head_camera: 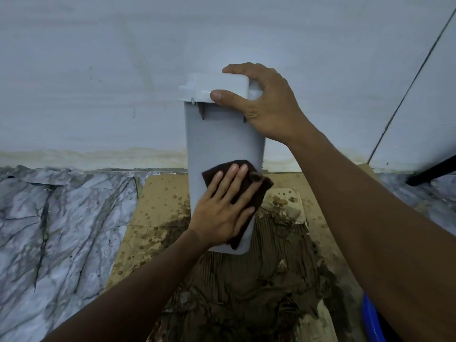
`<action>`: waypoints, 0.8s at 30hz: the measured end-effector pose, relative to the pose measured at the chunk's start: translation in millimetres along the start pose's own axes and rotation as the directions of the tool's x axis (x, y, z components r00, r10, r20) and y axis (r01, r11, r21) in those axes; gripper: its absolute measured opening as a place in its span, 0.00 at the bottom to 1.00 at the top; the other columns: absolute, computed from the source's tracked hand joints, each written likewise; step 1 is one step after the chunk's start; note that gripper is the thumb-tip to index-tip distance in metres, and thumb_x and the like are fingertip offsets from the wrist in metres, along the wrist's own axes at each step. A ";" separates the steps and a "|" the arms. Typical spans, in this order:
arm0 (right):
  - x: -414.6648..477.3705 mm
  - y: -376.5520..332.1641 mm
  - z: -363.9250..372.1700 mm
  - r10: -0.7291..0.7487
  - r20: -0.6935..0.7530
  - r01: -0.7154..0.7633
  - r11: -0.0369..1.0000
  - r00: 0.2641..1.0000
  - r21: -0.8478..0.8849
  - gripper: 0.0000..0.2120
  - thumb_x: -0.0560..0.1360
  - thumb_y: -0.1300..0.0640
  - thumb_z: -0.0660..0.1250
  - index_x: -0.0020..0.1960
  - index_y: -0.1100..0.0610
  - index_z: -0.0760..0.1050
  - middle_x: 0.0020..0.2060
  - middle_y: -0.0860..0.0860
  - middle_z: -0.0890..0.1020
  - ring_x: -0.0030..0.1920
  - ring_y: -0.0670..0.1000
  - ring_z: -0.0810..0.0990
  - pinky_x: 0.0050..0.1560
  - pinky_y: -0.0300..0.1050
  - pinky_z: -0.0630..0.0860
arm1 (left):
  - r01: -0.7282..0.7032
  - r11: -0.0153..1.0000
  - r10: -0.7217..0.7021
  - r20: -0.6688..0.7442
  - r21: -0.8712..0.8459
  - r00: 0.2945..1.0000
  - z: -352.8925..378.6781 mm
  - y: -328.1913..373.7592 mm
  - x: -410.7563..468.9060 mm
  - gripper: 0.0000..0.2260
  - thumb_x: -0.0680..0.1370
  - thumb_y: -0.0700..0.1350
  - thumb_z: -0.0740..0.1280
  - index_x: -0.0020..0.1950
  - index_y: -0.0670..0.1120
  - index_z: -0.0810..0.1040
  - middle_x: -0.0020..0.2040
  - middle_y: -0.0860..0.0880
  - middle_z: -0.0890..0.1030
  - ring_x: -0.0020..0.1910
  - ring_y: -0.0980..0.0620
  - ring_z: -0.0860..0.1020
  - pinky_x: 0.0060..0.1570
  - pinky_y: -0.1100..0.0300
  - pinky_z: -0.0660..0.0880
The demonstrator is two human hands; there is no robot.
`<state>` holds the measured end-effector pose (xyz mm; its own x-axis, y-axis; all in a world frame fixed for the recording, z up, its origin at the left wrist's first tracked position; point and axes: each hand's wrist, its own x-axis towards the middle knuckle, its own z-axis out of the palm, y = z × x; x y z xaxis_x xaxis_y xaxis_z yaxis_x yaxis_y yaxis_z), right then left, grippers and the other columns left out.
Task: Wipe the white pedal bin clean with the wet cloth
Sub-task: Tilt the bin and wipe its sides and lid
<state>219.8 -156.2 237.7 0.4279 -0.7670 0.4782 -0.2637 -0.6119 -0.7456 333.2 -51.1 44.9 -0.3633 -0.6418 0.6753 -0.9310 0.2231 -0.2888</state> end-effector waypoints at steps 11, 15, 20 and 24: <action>0.4 -0.6 1.9 0.011 0.007 -0.012 1.000 1.000 0.026 0.26 0.67 0.34 0.74 0.61 0.42 0.78 0.59 0.36 0.77 0.62 0.40 0.70 0.64 0.47 0.73 | -0.459 0.887 0.454 0.248 -0.041 0.856 24.7 21.6 -68.4 0.26 0.83 0.51 0.62 0.78 0.41 0.65 0.80 0.40 0.60 0.81 0.41 0.49 0.79 0.50 0.51; 0.7 1.1 1.9 0.014 0.007 -0.014 0.999 1.000 0.037 0.26 0.66 0.34 0.74 0.60 0.42 0.79 0.59 0.37 0.78 0.62 0.41 0.71 0.61 0.50 0.76 | -0.179 0.981 0.178 -0.007 -0.071 0.984 0.3 -2.7 -2.3 0.23 0.84 0.50 0.59 0.78 0.44 0.66 0.79 0.40 0.61 0.80 0.42 0.56 0.78 0.46 0.52; 0.6 2.1 2.0 -0.013 0.003 0.013 1.000 1.000 0.019 0.26 0.66 0.34 0.74 0.61 0.43 0.79 0.59 0.38 0.78 0.63 0.42 0.72 0.63 0.48 0.74 | 0.093 0.990 -0.100 -0.072 -0.103 0.992 -5.3 -22.4 12.7 0.25 0.85 0.51 0.53 0.80 0.46 0.56 0.80 0.37 0.54 0.80 0.39 0.50 0.78 0.43 0.49; 1.6 4.6 -0.8 -0.010 0.005 0.010 1.000 1.000 0.027 0.28 0.65 0.31 0.72 0.60 0.41 0.79 0.59 0.36 0.78 0.63 0.42 0.73 0.61 0.51 0.76 | -0.158 0.986 0.163 0.116 -0.049 0.980 14.7 -9.1 -62.1 0.26 0.85 0.54 0.49 0.82 0.47 0.50 0.82 0.39 0.44 0.81 0.39 0.46 0.79 0.45 0.43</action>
<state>218.6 -160.3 235.4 0.4353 -0.7596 0.4833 -0.2359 -0.6143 -0.7530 364.7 -24.1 -4.4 -0.5037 -0.6775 0.5360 -0.8624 0.3576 -0.3584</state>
